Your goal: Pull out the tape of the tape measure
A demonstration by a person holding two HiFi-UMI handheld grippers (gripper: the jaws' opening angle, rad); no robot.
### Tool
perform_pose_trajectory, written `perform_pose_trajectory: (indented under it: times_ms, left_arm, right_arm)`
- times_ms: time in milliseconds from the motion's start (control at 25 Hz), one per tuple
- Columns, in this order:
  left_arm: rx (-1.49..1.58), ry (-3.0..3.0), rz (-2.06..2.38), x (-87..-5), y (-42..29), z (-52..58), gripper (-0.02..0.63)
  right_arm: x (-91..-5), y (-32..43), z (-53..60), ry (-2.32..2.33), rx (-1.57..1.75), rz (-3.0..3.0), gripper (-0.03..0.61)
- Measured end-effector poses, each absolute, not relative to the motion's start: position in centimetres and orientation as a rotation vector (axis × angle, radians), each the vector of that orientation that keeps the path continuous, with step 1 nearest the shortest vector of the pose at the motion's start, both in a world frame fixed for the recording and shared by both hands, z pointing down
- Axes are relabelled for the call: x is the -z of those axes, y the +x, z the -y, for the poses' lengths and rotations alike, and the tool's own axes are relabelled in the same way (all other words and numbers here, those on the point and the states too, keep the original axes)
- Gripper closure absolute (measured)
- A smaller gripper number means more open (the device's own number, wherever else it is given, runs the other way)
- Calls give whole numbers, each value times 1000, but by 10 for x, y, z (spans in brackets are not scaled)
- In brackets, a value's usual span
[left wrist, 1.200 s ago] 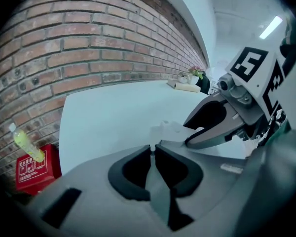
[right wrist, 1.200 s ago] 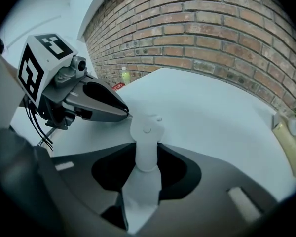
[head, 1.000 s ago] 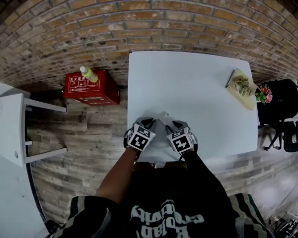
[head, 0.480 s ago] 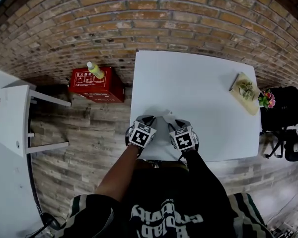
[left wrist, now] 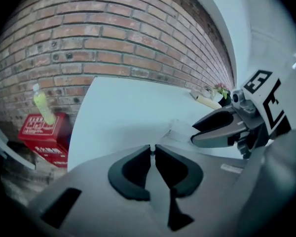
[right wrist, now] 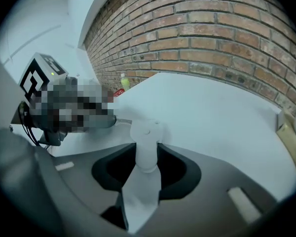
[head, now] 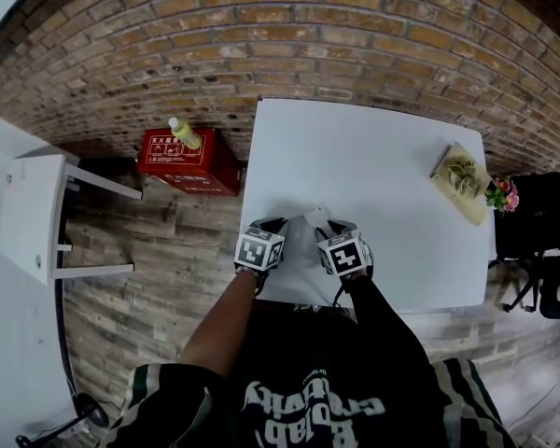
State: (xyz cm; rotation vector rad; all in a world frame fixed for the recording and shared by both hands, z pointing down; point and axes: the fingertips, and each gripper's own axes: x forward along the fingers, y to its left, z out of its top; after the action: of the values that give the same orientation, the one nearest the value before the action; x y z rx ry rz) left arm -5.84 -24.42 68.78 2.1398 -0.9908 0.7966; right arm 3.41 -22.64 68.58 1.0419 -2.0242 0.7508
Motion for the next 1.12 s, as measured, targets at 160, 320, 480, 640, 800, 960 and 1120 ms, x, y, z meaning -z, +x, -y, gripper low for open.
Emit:
perform_pose_trajectory:
  times_ms: [160,320,480,640,800,960,1120]
  left_arm:
    - [-718,2079,997,-680,-63,246,575]
    - [-752,2108,1009,-672,-61,249,575]
    - [-749,2097,1036,-666,-72,252,575]
    - [-729,2112,1035,-661,-71,254,575]
    - [-704,2124,1047,-656,-72,258,575]
    - [-713,2156,1053,-647,-70,261,575]
    - [-691,2175,1066,-636,-67,265,575]
  right_arm:
    - [-682,38,231,1045,-779,2019,430]
    - [-681,48,233,1075,-808,2012,430]
    - [-676,60,236,1118,-832,2005,430]
    - [-670,62,236,1130,-840,2022,430]
    - [-662,63,238,1139,-836,2043,430]
    - [-655,65,241,1157,-826,2058,430]
    - [-648,68,245,1176,-818,2070,430]
